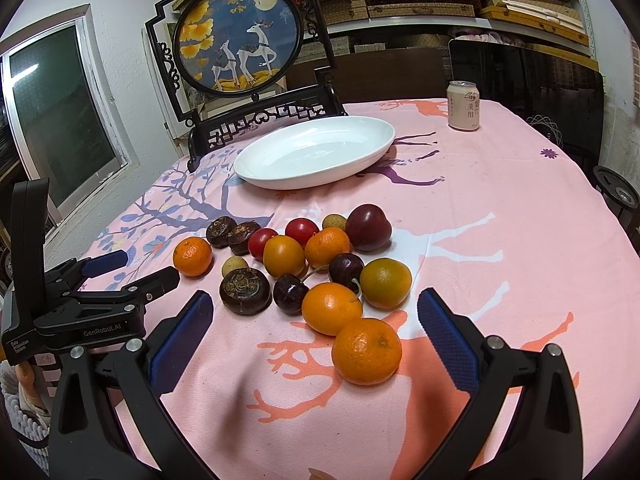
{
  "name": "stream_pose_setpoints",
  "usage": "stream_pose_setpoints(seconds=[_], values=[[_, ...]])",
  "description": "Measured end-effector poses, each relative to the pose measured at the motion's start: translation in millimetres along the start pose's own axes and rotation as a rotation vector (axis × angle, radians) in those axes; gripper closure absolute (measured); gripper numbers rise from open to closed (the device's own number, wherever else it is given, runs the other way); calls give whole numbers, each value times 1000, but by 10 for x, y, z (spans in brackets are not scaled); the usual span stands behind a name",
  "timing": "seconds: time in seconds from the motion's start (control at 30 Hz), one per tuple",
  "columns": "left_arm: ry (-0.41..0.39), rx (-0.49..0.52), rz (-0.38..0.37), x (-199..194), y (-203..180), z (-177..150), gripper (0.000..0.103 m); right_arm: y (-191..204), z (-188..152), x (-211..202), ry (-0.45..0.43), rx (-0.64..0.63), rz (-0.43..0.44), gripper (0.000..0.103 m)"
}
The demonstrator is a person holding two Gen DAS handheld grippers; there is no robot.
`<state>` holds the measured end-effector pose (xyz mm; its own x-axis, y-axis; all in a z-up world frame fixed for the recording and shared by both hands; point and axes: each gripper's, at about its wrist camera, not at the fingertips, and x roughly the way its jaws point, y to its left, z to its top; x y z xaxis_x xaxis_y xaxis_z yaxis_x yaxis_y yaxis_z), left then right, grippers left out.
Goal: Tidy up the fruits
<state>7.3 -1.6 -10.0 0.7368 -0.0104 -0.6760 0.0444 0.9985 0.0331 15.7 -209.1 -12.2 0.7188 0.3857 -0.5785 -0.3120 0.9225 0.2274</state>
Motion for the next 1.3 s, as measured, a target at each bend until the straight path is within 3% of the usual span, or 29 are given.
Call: stream_pose_setpoints(seconds=[0.6,0.8,0.93,1.1,1.3], values=[[7,0,1,12,10,-18,2,-12,-8,7,16,3,7,1],[70,-7,-2,122,46,-23,2,-159,-96,56,148,12,1,1],[133,25,-15,235,-7,-49,2,-255,-185,113,232,-59,-119,1],[240,39,-44,423,-14,-101,2,-405,-279,225,315,-100,-189,1],[245,84,-82,409,2,-130,2,-433,-330,202,331,-157,-166,1]])
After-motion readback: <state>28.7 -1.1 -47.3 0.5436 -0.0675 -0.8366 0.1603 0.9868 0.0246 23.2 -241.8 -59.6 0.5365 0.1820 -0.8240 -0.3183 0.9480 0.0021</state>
